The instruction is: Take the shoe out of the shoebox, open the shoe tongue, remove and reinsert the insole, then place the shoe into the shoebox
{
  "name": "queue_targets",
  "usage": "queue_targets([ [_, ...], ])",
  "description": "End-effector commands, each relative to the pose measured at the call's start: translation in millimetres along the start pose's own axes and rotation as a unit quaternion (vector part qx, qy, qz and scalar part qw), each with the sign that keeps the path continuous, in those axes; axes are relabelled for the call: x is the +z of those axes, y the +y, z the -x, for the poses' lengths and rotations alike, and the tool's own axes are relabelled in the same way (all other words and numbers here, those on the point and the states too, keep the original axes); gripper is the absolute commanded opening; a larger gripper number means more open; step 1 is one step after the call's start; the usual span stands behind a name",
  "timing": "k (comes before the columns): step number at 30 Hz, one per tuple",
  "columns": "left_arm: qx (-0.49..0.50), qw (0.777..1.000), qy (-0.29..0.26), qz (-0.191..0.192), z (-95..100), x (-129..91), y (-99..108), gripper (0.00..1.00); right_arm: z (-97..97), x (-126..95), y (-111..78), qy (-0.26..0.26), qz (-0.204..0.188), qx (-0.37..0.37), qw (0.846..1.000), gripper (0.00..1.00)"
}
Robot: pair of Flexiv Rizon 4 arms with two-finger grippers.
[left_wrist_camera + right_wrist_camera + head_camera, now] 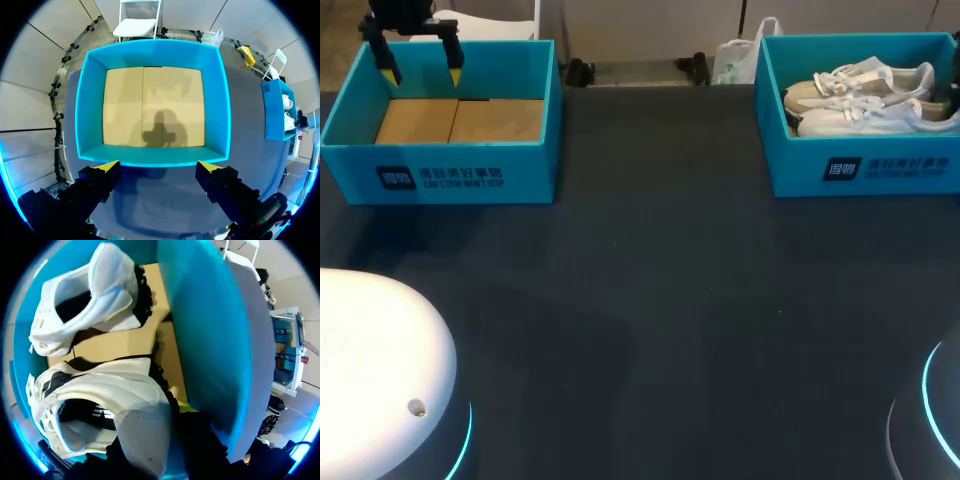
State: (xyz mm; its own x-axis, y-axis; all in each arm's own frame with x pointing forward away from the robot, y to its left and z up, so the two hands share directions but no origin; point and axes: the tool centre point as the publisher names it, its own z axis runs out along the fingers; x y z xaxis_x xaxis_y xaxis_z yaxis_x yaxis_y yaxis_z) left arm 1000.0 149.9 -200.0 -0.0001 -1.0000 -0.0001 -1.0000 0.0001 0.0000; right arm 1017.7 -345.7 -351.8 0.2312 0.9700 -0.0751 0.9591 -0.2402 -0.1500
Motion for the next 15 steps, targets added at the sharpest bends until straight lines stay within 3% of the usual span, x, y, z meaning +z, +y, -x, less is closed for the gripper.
queue_targets([
  [1,0.0,1.0,0.0,0.0,0.0,0.0,0.0,1.0,0.2,-23.4,-4.2,-0.009,0.003,0.004,1.0,0.0],
  [15,0.0,1.0,0.0,0.0,0.0,0.0,0.0,1.0,12.5,-73.2,-10.9,-0.005,0.034,0.031,0.999,0.0],
])
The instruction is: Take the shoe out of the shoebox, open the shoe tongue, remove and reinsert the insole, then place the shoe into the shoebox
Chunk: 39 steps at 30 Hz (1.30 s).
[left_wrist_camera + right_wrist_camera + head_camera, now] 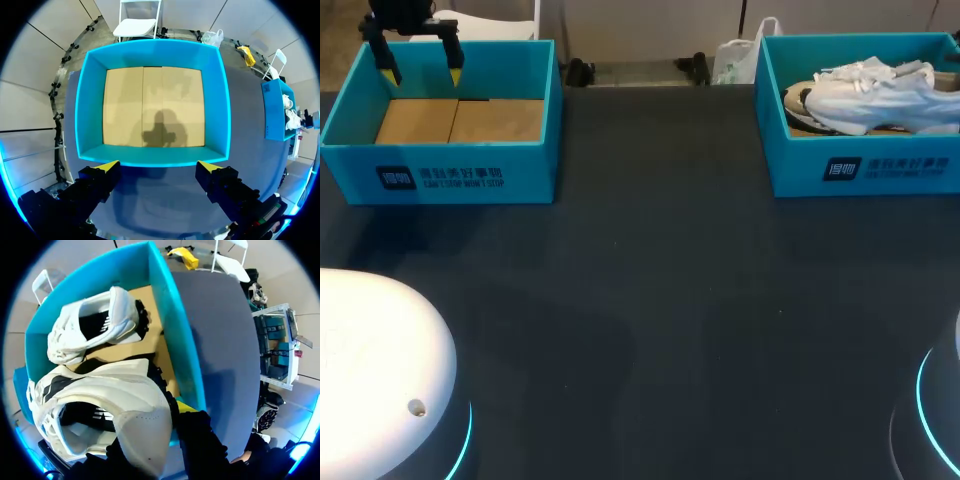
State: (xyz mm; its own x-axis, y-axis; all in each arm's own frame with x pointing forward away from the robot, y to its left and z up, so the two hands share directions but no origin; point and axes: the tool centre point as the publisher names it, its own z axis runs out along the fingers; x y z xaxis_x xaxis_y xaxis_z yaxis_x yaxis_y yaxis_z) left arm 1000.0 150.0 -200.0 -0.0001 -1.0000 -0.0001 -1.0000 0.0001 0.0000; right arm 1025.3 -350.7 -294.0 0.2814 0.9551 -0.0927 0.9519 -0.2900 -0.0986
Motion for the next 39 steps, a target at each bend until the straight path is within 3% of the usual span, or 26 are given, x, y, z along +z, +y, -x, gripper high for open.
queue_targets([
  [1,0.0,1.0,0.0,0.0,0.0,0.0,0.0,1.0,6.7,-19.1,-9.8,0.0,0.012,0.005,1.0,0.0],
  [12,0.0,1.0,0.0,0.0,0.0,0.0,0.0,1.0,4.5,-72.8,-28.0,-0.019,0.021,0.021,0.999,0.0],
  [18,0.0,1.0,0.0,0.0,0.0,0.0,0.0,1.0,-14.6,-108.9,-69.0,-0.031,0.029,0.052,0.998,0.0],
  [22,0.0,1.0,0.0,0.0,0.0,0.0,0.0,1.0,-32.5,-117.4,-91.2,-0.034,0.026,0.065,0.997,0.0],
  [27,0.0,1.0,0.0,0.0,0.0,0.0,0.0,1.0,-68.4,-127.8,-130.2,-0.042,0.031,0.071,0.996,0.0],
  [33,0.0,1.0,0.0,0.0,0.0,0.0,0.0,1.0,-92.7,-127.4,-165.5,-0.032,0.04,0.065,0.997,0.0],
  [39,0.0,1.0,0.0,0.0,0.0,0.0,0.0,1.0,-113.5,-118.2,-212.6,-0.04,0.048,0.057,0.996,0.0],
])
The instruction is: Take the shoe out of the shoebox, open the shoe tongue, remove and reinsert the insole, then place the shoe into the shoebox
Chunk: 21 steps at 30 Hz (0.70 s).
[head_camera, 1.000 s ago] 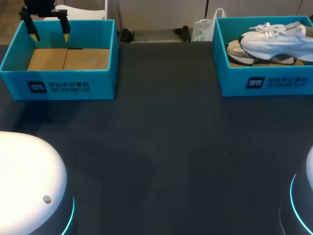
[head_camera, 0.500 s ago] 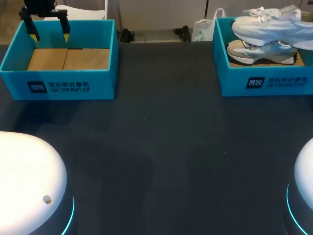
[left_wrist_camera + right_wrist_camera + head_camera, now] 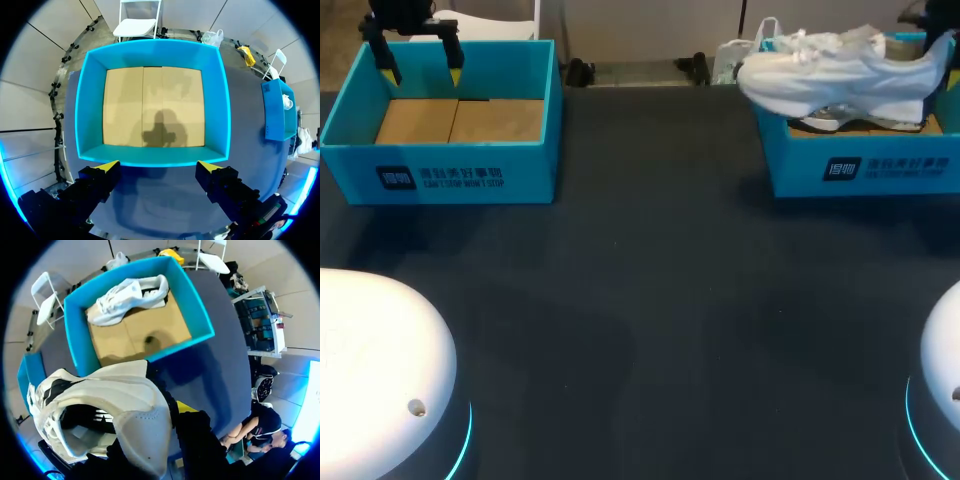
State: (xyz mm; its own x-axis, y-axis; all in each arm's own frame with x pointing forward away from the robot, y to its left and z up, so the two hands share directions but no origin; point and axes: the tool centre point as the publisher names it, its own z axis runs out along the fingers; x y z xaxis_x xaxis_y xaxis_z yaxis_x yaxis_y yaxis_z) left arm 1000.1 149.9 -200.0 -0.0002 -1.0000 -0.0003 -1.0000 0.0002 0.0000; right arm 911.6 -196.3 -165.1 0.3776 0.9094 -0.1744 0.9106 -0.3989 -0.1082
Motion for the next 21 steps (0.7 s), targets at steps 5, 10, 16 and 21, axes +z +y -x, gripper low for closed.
queue_targets([
  [5,0.0,1.0,0.0,0.0,0.1,0.1,0.1,1.0,-12.5,15.8,-79.9,-0.002,0.049,0.02,0.999,0.0],
  [10,0.0,1.0,0.0,0.0,0.1,0.1,0.1,1.0,-19.0,19.3,-89.9,0.002,0.039,0.017,0.999,0.0],
  [16,0.0,1.0,0.0,0.0,0.1,0.1,0.1,1.0,-19.0,19.3,-89.9,0.002,0.039,0.017,0.999,0.0],
  [21,0.0,1.0,0.0,0.0,0.1,0.1,0.1,1.0,-19.0,19.3,-89.9,0.002,0.039,0.017,0.999,0.0],
])
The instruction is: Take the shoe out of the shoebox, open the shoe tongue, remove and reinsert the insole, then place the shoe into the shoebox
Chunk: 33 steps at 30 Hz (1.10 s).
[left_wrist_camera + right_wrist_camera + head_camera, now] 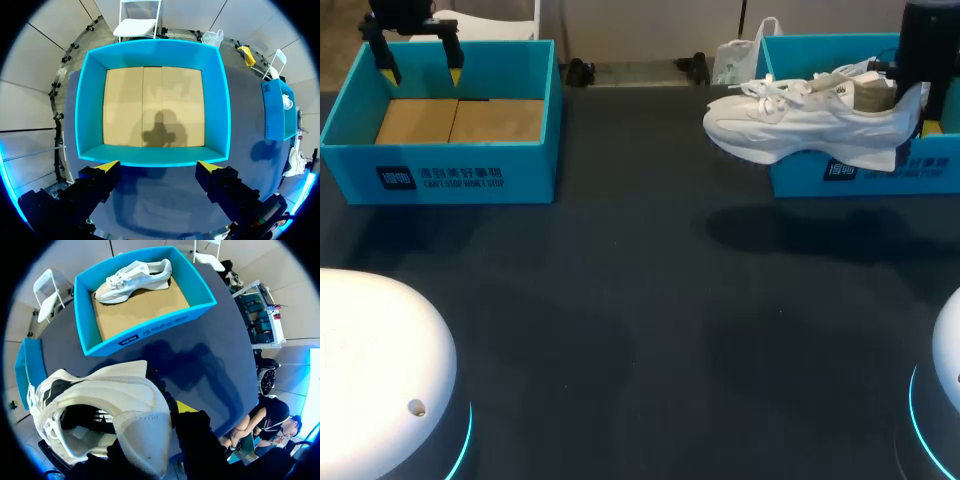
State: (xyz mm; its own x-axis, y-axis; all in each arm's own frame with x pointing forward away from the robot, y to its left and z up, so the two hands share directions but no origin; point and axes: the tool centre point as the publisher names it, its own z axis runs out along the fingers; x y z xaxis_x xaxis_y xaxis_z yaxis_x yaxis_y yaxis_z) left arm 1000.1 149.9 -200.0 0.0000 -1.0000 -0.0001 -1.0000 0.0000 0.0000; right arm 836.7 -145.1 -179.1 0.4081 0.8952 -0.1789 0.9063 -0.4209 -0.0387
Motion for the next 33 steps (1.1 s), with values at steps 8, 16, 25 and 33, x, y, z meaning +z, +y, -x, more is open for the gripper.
queue_targets([
  [8,0.0,1.0,0.0,0.0,0.0,0.0,0.1,1.0,-31.1,18.7,-40.0,-0.006,0.022,-0.044,0.999,0.0],
  [16,0.0,1.0,0.0,0.0,0.0,0.0,0.1,1.0,-62.7,59.3,-94.4,-0.014,0.018,-0.028,0.999,0.0],
  [25,0.0,1.0,0.0,0.0,0.0,0.0,0.1,1.0,-75.6,74.8,-123.9,0.012,0.015,-0.027,0.999,0.0],
  [33,0.0,1.0,0.0,0.0,0.0,0.0,0.1,1.0,-75.6,74.8,-123.9,0.012,0.015,-0.027,0.999,0.0],
])
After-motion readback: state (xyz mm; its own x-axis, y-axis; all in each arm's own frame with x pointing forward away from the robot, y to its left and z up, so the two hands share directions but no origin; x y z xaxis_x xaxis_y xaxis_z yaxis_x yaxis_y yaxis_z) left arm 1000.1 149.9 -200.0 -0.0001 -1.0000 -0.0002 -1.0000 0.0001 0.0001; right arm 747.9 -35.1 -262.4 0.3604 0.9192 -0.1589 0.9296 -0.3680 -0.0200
